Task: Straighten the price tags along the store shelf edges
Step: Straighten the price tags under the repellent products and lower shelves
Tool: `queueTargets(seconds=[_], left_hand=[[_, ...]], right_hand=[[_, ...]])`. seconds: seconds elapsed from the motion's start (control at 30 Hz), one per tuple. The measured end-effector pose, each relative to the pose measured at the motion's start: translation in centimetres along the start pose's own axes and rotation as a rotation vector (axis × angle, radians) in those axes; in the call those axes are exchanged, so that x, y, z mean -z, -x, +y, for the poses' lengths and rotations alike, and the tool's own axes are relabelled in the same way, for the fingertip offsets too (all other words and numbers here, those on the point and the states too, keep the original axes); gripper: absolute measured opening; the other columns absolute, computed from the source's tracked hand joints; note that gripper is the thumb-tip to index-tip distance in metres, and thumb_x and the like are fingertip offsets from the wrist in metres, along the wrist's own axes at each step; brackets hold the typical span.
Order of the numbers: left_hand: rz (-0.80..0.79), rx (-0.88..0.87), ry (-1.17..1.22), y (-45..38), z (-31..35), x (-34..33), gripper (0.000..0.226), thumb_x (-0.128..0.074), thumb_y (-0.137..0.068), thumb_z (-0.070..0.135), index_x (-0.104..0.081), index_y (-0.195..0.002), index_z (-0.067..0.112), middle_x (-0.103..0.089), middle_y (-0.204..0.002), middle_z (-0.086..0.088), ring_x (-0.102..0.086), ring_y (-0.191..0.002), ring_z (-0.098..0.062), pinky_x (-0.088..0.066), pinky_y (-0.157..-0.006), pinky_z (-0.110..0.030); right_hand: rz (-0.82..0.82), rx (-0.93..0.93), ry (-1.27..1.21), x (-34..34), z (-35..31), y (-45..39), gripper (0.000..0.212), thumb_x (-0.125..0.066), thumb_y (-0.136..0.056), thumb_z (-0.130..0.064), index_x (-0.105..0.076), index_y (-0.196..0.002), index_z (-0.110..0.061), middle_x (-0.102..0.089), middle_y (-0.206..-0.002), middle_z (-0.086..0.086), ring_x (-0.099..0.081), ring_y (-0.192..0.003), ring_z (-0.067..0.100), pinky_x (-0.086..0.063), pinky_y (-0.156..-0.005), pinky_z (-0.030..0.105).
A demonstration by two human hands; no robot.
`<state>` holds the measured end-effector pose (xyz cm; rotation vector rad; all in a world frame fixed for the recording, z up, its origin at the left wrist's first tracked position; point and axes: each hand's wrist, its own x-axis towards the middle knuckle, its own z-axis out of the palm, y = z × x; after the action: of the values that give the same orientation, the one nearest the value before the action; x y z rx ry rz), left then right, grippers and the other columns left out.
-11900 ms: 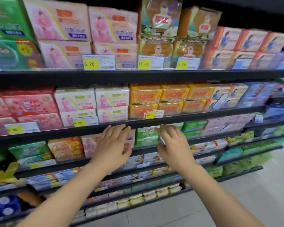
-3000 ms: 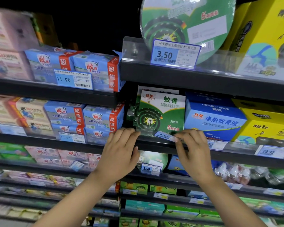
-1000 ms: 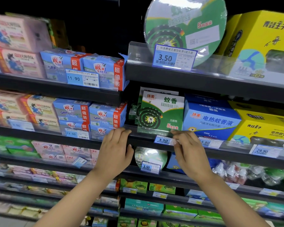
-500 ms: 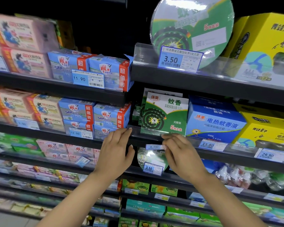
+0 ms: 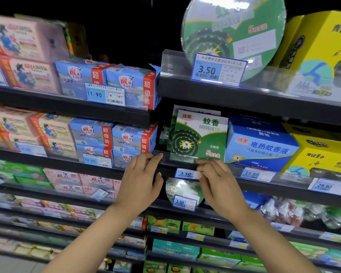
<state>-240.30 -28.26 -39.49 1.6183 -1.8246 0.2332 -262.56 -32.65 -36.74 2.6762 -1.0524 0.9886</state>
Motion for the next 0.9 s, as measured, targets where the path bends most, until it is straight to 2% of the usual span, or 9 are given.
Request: queueTargets(seconds=[0.27,0.43,0.6,0.77,0.9], left_hand=[[0.014,0.002,-0.021,-0.3,0.2,0.1,0.045,-0.047,-0.083,0.026,-0.056,-0.125,0.012,-0.051,-0.110,-0.005,-0.049,-0.102,-0.021,-0.045,-0.088,-0.035],[0.013,-0.012,-0.054,-0.6,0.6,0.5,0.045,-0.043,-0.085,0.029,-0.059,-0.121,0.010,-0.052,-0.113,-0.005,-0.047,-0.104,-0.021,-0.044,-0.089,-0.035],[-0.025,-0.050,-0.046,-0.6,0.8,0.4,0.047,-0.042,-0.085,0.029,-0.060,-0.124,0.009,-0.054,-0.117,-0.004,-0.046,-0.110,-0.020,-0.044,-0.091,-0.039],[-0.061,-0.104,-0.056,-0.6,1.1,0.1,0.046,-0.049,-0.084,0.027,-0.058,-0.127,0.012,-0.052,-0.120,-0.001,-0.046,-0.113,-0.020,-0.033,-0.096,-0.032],[-0.046,-0.119,-0.046,-0.7,1.2,0.1,0.045,-0.048,-0.084,0.027,-0.059,-0.125,0.012,-0.054,-0.119,-0.001,-0.047,-0.113,-0.020,-0.031,-0.096,-0.032]], right_hand=[[0.003,-0.035,0.077,-0.4,-0.4,-0.9,0.014,-0.050,-0.087,-0.011,-0.060,-0.096,-0.008,-0.060,-0.098,0.004,-0.051,-0.093,0.022,-0.038,-0.088,0.029],[-0.037,-0.047,0.106,-0.4,-0.7,-1.0,0.021,-0.040,-0.089,-0.016,-0.059,-0.097,-0.009,-0.056,-0.099,0.005,-0.047,-0.092,0.023,-0.040,-0.085,0.033],[-0.070,-0.083,0.099,-0.3,-0.8,-1.2,0.022,-0.039,-0.090,-0.019,-0.058,-0.098,-0.012,-0.055,-0.099,0.003,-0.046,-0.093,0.022,-0.040,-0.085,0.034],[-0.066,-0.105,0.051,-0.1,-0.7,-1.4,0.022,-0.038,-0.091,-0.021,-0.057,-0.098,-0.013,-0.054,-0.098,0.001,-0.045,-0.093,0.021,-0.037,-0.085,0.030],[-0.060,-0.111,0.016,0.2,-0.7,-1.4,0.023,-0.037,-0.091,-0.023,-0.057,-0.098,-0.013,-0.055,-0.098,0.000,-0.044,-0.094,0.019,-0.034,-0.086,0.026]])
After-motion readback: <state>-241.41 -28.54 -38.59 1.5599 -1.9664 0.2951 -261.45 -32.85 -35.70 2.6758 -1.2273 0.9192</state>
